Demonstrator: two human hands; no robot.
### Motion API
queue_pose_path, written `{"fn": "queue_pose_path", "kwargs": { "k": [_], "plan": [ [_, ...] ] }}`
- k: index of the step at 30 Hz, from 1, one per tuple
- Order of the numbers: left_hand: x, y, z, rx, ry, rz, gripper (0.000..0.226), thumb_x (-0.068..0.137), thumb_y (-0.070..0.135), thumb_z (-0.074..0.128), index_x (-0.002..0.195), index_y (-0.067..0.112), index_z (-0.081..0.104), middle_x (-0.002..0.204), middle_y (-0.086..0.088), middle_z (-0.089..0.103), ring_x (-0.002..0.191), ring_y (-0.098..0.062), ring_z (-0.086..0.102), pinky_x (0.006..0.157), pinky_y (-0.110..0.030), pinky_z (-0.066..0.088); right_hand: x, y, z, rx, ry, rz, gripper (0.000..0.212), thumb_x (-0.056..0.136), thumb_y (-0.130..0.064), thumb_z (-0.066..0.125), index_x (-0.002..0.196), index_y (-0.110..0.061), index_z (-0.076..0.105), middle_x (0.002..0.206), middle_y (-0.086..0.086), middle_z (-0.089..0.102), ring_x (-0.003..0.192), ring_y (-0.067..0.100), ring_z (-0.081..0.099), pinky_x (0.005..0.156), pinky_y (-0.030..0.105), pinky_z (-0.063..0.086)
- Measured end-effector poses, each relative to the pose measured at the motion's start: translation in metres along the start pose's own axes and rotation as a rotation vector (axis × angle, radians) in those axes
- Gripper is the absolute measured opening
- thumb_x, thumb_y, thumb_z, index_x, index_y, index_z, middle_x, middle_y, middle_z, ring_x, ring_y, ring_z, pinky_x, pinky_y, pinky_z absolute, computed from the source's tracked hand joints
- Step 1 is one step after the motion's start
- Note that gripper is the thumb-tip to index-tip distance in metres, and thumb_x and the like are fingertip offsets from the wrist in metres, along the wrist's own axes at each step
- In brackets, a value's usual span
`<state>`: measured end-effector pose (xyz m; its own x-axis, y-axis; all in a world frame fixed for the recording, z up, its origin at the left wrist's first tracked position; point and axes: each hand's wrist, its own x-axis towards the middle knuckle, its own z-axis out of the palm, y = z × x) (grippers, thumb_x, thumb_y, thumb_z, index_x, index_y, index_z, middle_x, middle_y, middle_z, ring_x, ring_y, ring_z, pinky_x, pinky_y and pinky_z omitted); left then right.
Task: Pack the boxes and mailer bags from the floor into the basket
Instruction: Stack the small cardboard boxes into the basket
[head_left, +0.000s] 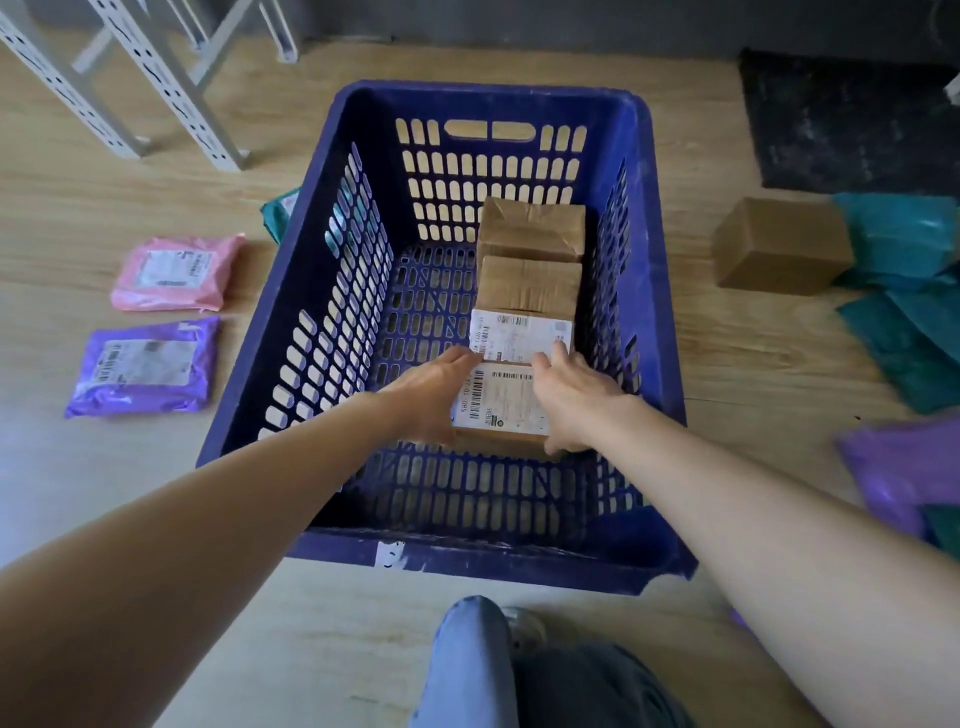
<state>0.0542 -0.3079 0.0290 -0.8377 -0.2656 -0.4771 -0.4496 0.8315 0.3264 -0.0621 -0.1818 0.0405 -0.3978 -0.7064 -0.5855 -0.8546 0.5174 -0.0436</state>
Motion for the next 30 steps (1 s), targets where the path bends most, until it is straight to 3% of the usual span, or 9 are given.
{"fn": "queue_pose_path", "kwargs": {
  "k": [9,14,17,20,24,26,28,30],
  "plan": [
    [0.013,0.005,0.014,0.003,0.033,-0.003,0.097,0.073,0.012,0.075,0.15,0.016,0.016,0.154,0.001,0.022,0.128,-0.024,0.044,0.096,-0.032,0.046,0.012,0.002,0.011,0.02,-0.008,0.067,0.1,0.07,-0.005,0.078,0.144,-0.006,0.012,0.141,0.019,0.02,0.127,0.034,0.032,0.093,0.04,0.045],
    [0.003,0.013,0.006,0.037,0.018,-0.039,0.099,0.075,0.02,0.076,0.151,0.021,0.012,0.159,0.002,0.012,0.125,-0.027,0.05,0.095,-0.038,0.05,0.003,-0.001,0.002,0.046,-0.002,0.073,0.105,0.074,-0.006,0.074,0.148,-0.008,0.0,0.146,0.019,0.018,0.133,0.035,0.028,0.095,0.045,0.042],
    [-0.008,0.025,-0.014,0.084,0.048,-0.011,0.095,0.078,0.023,0.074,0.151,0.019,0.012,0.159,-0.001,0.014,0.123,-0.027,0.053,0.1,-0.038,0.047,-0.015,0.002,-0.015,0.105,0.112,0.01,0.092,0.079,0.001,0.064,0.149,-0.01,0.005,0.147,0.017,0.022,0.134,0.034,0.03,0.098,0.046,0.04],
    [-0.021,0.049,-0.041,0.13,0.122,0.042,0.089,0.081,0.025,0.071,0.149,0.013,0.016,0.154,-0.007,0.026,0.12,-0.029,0.053,0.097,-0.039,0.047,-0.042,0.011,-0.033,0.163,0.336,-0.066,0.083,0.081,0.002,0.064,0.147,-0.011,0.016,0.148,0.013,0.025,0.129,0.031,0.037,0.096,0.042,0.041],
    [-0.038,0.093,-0.073,0.166,0.222,0.108,0.085,0.082,0.027,0.07,0.149,0.014,0.018,0.151,-0.009,0.031,0.122,-0.03,0.052,0.099,-0.041,0.047,-0.08,0.035,-0.049,0.309,0.519,-0.074,0.081,0.08,0.004,0.062,0.146,-0.014,0.02,0.146,0.009,0.027,0.117,0.028,0.048,0.088,0.042,0.05],
    [-0.047,0.12,-0.084,0.173,0.25,0.169,0.083,0.083,0.026,0.068,0.149,0.019,0.019,0.151,-0.008,0.03,0.123,-0.03,0.051,0.099,-0.04,0.047,-0.105,0.052,-0.052,0.378,0.554,-0.053,0.076,0.081,0.003,0.061,0.145,-0.014,0.023,0.144,0.008,0.028,0.112,0.028,0.051,0.087,0.04,0.051],
    [-0.053,0.15,-0.089,0.179,0.274,0.24,0.078,0.084,0.026,0.067,0.148,0.021,0.021,0.151,-0.008,0.03,0.124,-0.029,0.05,0.099,-0.041,0.046,-0.133,0.073,-0.05,0.418,0.593,0.02,0.075,0.083,-0.001,0.062,0.146,-0.015,0.023,0.15,0.008,0.024,0.124,0.029,0.046,0.092,0.033,0.044],
    [-0.06,0.185,-0.088,0.201,0.278,0.297,0.076,0.086,0.026,0.065,0.147,0.021,0.021,0.15,-0.007,0.032,0.12,-0.028,0.052,0.096,-0.039,0.045,-0.165,0.096,-0.041,0.4,0.636,0.127,0.078,0.084,-0.009,0.065,0.148,-0.017,0.021,0.152,0.007,0.023,0.129,0.029,0.042,0.092,0.037,0.043]
  ]
}}
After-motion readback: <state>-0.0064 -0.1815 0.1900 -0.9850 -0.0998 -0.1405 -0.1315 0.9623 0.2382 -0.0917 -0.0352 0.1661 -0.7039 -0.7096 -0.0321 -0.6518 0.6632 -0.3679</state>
